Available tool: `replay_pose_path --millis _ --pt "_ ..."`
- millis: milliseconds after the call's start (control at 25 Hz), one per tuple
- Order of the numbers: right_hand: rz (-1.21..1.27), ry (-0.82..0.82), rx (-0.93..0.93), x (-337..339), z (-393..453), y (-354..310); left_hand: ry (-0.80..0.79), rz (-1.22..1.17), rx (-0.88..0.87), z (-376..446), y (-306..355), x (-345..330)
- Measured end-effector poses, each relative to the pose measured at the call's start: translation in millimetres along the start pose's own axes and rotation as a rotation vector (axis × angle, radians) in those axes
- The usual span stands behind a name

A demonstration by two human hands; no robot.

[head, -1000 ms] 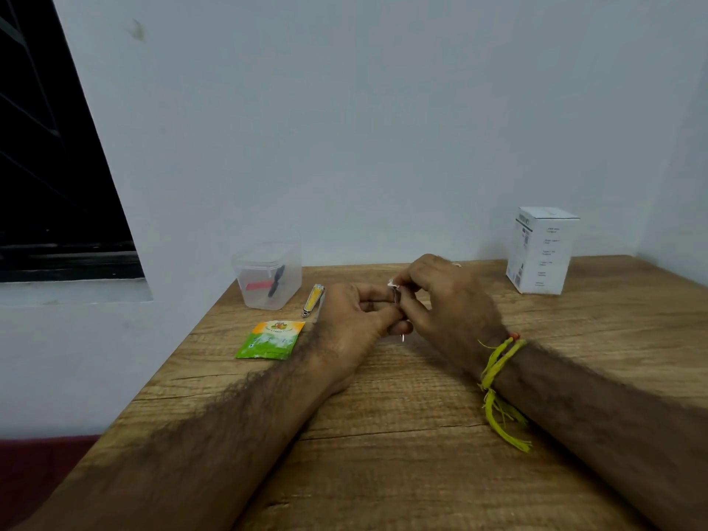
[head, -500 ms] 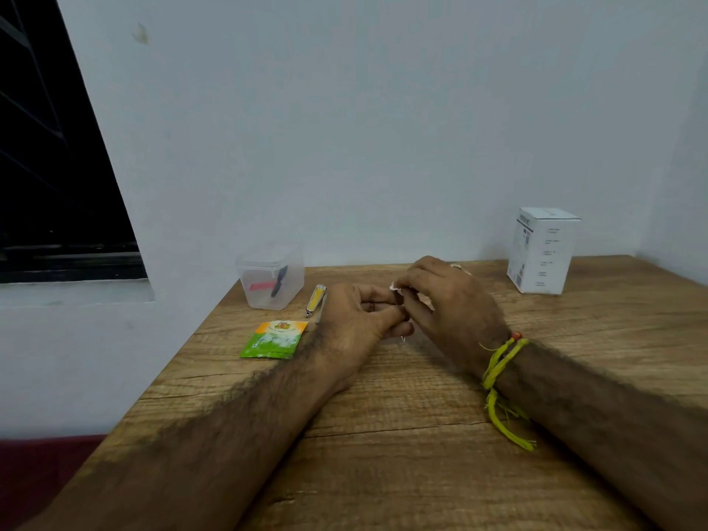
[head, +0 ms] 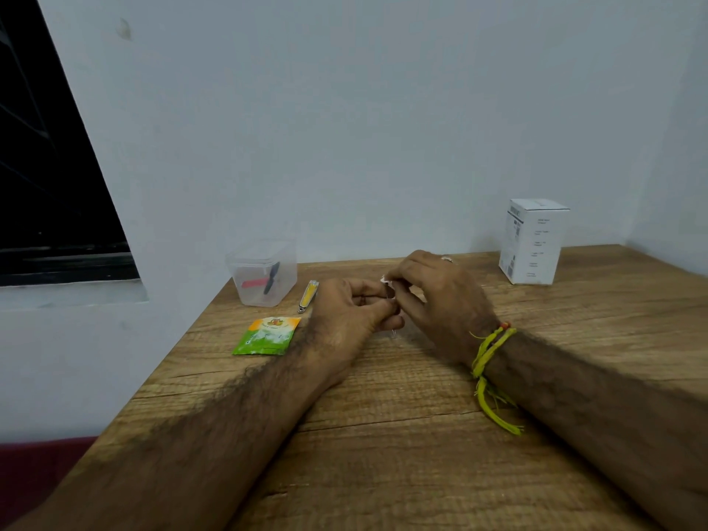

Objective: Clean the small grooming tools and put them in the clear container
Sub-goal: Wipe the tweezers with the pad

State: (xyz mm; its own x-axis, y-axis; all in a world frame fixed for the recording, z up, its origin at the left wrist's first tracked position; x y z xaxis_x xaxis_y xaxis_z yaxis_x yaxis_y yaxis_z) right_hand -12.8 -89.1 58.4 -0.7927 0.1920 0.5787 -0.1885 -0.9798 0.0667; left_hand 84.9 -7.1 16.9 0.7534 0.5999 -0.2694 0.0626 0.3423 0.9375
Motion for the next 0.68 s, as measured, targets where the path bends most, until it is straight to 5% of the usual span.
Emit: replay_pose_path --millis 680 --pt "0.080 -0.003 -0.022 -0.1 1.4 7.2 -0.022 0.069 0.001 -0.5 -0.5 -2.3"
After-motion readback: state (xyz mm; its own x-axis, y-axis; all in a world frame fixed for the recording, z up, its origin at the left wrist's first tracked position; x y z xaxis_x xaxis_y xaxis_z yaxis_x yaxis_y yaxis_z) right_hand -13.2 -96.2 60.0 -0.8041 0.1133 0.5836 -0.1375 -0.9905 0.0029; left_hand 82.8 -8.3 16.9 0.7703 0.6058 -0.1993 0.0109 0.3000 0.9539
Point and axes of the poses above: each hand's wrist, its own z-axis towards the middle knuckle, its own x-axis out of the back of the hand, y = z × x, the point moved 7 cm from there along z, towards the middle knuckle, and after that the axes turned 14 degrees about -z, right-handed, at the moved point
